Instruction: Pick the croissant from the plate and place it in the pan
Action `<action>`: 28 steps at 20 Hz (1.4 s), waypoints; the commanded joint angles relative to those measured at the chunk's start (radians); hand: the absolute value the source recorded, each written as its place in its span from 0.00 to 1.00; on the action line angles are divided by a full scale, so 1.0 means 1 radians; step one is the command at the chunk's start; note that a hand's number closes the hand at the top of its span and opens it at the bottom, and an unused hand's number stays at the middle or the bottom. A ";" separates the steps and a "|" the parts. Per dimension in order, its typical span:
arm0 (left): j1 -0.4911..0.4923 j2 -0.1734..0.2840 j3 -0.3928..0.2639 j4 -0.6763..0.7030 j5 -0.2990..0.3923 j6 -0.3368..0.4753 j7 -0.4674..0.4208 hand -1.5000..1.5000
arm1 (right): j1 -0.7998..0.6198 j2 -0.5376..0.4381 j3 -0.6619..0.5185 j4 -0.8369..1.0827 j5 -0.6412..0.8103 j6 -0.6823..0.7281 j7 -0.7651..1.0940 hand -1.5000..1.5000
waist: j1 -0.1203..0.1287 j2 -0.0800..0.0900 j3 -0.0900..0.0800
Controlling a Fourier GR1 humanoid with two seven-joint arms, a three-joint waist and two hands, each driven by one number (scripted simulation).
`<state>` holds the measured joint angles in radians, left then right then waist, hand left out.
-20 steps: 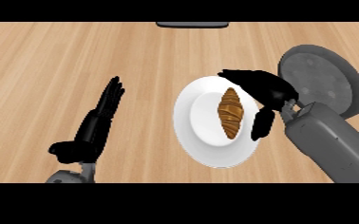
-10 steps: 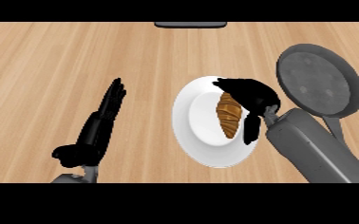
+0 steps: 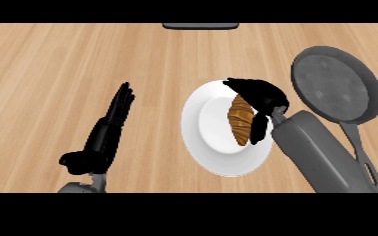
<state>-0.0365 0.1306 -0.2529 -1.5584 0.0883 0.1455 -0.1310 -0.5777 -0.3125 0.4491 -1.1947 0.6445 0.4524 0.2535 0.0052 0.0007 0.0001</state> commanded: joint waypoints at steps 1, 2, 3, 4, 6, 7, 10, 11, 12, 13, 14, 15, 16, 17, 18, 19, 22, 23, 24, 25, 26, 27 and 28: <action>-0.005 0.015 0.060 0.056 0.021 -0.061 -0.048 0.50 | 0.011 0.040 -0.038 0.079 0.066 -0.037 -0.074 0.00 | 0.000 0.000 0.000; 0.043 0.003 0.020 -0.064 0.001 -0.039 0.029 0.50 | 0.038 0.062 -0.037 0.011 0.084 -0.007 -0.015 0.00 | -0.001 -0.001 0.000; 0.040 -0.027 0.009 0.003 -0.033 -0.024 -0.036 0.50 | 0.032 0.054 -0.057 0.052 0.105 -0.018 -0.054 0.00 | -0.001 -0.001 0.000; -0.066 -0.034 0.052 0.085 -0.032 -0.015 -0.019 0.50 | 0.015 0.082 -0.048 0.097 0.113 -0.030 -0.043 0.00 | -0.002 0.000 0.000; 0.033 0.027 0.082 0.022 0.031 -0.101 -0.043 0.50 | -0.006 0.049 -0.065 0.139 0.129 -0.007 -0.099 0.00 | 0.002 0.000 0.000; 0.078 0.004 0.016 -0.139 -0.024 -0.022 0.087 0.50 | 0.048 0.083 -0.041 0.095 0.147 -0.020 -0.031 0.00 | 0.002 -0.002 0.000; -0.005 -0.022 0.048 -0.004 -0.023 -0.062 0.018 0.50 | 0.009 0.133 -0.063 0.189 0.186 -0.024 -0.046 0.00 | -0.001 0.000 0.000; -0.007 -0.041 0.048 -0.001 -0.034 -0.045 0.023 0.50 | 0.020 0.102 -0.072 0.195 0.196 -0.014 -0.109 0.00 | -0.001 0.000 0.000; 0.023 -0.023 0.044 -0.011 -0.035 -0.047 0.000 0.50 | -0.036 0.089 -0.038 0.259 0.196 0.033 -0.135 1.00 | 0.005 0.001 0.000; 0.042 0.011 0.053 -0.073 -0.003 -0.077 0.054 0.50 | -0.031 0.074 0.003 0.234 0.211 0.049 -0.171 1.00 | 0.009 0.000 0.000; 0.006 -0.026 0.064 -0.010 -0.009 -0.060 0.014 0.50 | -0.055 0.081 -0.006 0.281 0.242 -0.001 -0.208 1.00 | 0.006 0.002 0.000; 0.022 -0.068 0.024 0.029 -0.057 -0.028 -0.044 0.50 | -0.059 0.090 -0.008 0.286 0.258 -0.017 -0.212 1.00 | 0.004 0.002 0.000; -0.001 -0.025 0.062 -0.007 -0.022 -0.061 0.026 0.50 | -0.022 0.061 0.006 0.312 0.284 -0.078 -0.280 1.00 | 0.004 0.002 0.000; 0.016 -0.038 0.042 -0.029 -0.035 -0.053 0.023 0.50 | -0.060 0.085 -0.003 0.355 0.297 -0.068 -0.265 1.00 | 0.007 0.002 0.000; 0.027 -0.049 0.033 -0.028 -0.044 -0.045 0.011 0.50 | -0.020 0.069 -0.002 0.355 0.311 -0.120 -0.302 1.00 | 0.005 0.002 0.000; -0.002 -0.038 0.047 -0.014 -0.062 -0.034 0.030 0.50 | -0.013 0.075 -0.004 0.339 0.317 -0.116 -0.287 1.00 | 0.002 0.001 0.000; 0.027 -0.038 0.042 -0.053 -0.057 -0.051 0.031 0.50 | -0.060 0.120 -0.029 0.371 0.345 -0.131 -0.262 1.00 | 0.005 0.000 0.000; 0.055 -0.028 0.052 -0.063 -0.035 -0.073 0.025 0.50 | -0.036 0.101 -0.039 0.349 0.343 -0.155 -0.297 1.00 | 0.003 0.000 0.000; 0.016 -0.038 0.069 -0.020 -0.049 -0.060 0.014 0.50 | -0.020 0.103 -0.042 0.277 0.351 -0.138 -0.271 1.00 | -0.002 -0.001 0.000; -0.002 -0.036 0.078 0.000 -0.041 -0.066 0.036 0.50 | -0.018 0.083 -0.049 0.287 0.361 -0.170 -0.305 1.00 | -0.002 0.000 0.000; 0.009 -0.050 0.075 0.026 -0.040 -0.072 -0.011 0.50 | 0.003 0.084 -0.052 0.250 0.370 -0.203 -0.298 1.00 | -0.004 -0.001 0.000; 0.009 -0.060 0.069 0.024 -0.054 -0.058 -0.027 0.50 | -0.086 0.068 -0.096 0.352 0.374 -0.234 -0.346 1.00 | 0.003 0.002 0.000; 0.009 -0.065 0.043 -0.042 -0.076 -0.031 0.060 0.50 | 0.014 0.088 -0.077 0.213 0.371 -0.244 -0.281 1.00 | -0.005 -0.002 0.000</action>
<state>-0.0262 0.0820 -0.1937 -1.5705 0.0366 0.0923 -0.1114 -0.6235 -0.2374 0.3825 -0.9292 0.9877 0.2864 -0.0484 0.0052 -0.0140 -0.0089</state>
